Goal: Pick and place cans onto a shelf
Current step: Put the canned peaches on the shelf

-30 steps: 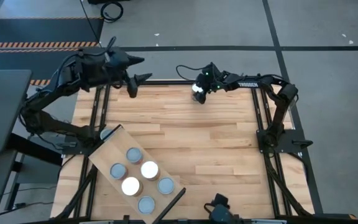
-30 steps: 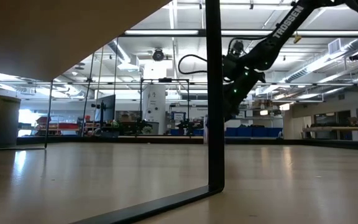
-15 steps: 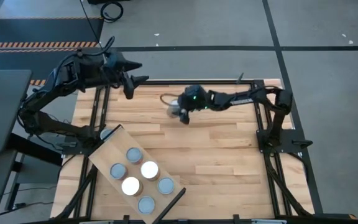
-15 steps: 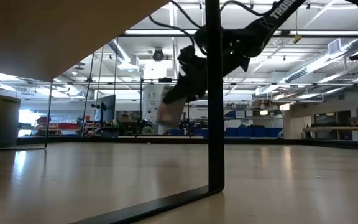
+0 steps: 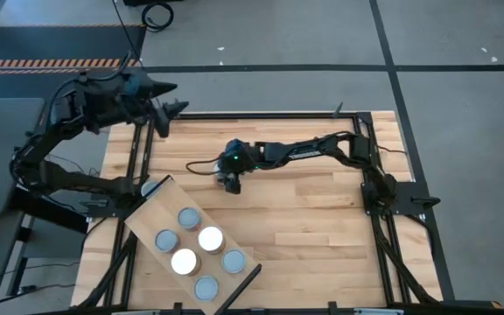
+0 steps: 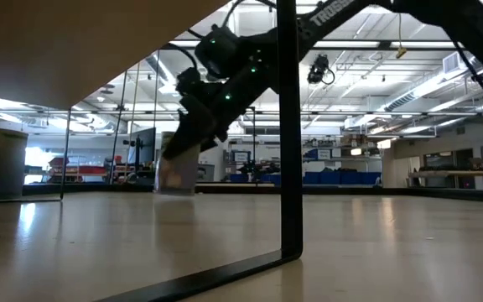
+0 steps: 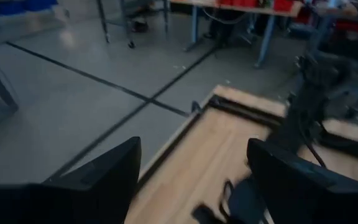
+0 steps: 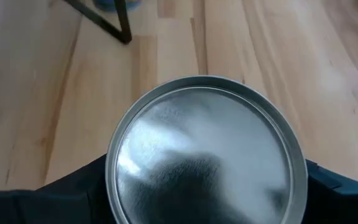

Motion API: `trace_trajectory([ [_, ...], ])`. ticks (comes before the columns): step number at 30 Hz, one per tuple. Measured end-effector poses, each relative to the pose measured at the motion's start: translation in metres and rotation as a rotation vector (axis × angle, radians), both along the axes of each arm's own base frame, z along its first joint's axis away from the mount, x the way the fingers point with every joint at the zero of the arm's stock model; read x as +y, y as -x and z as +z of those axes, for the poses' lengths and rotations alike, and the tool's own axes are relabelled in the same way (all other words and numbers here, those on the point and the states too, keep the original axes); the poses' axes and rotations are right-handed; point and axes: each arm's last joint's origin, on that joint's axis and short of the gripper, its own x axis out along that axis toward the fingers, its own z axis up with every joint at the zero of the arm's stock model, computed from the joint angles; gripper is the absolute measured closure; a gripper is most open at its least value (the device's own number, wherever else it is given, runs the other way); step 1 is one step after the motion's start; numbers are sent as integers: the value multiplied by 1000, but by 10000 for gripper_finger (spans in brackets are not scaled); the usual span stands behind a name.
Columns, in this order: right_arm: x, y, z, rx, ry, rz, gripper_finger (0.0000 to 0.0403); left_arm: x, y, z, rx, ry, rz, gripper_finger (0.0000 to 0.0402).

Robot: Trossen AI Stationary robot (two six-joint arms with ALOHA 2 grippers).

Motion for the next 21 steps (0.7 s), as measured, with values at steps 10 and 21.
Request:
trace_trajectory([
  [10,0,-14,12,-34,15,-40,54,-14,39,-22,242,118,7,104],
  [21,5,-2,32,7,-45,-99,5,-14,37,-29,371,5,-74,104],
])
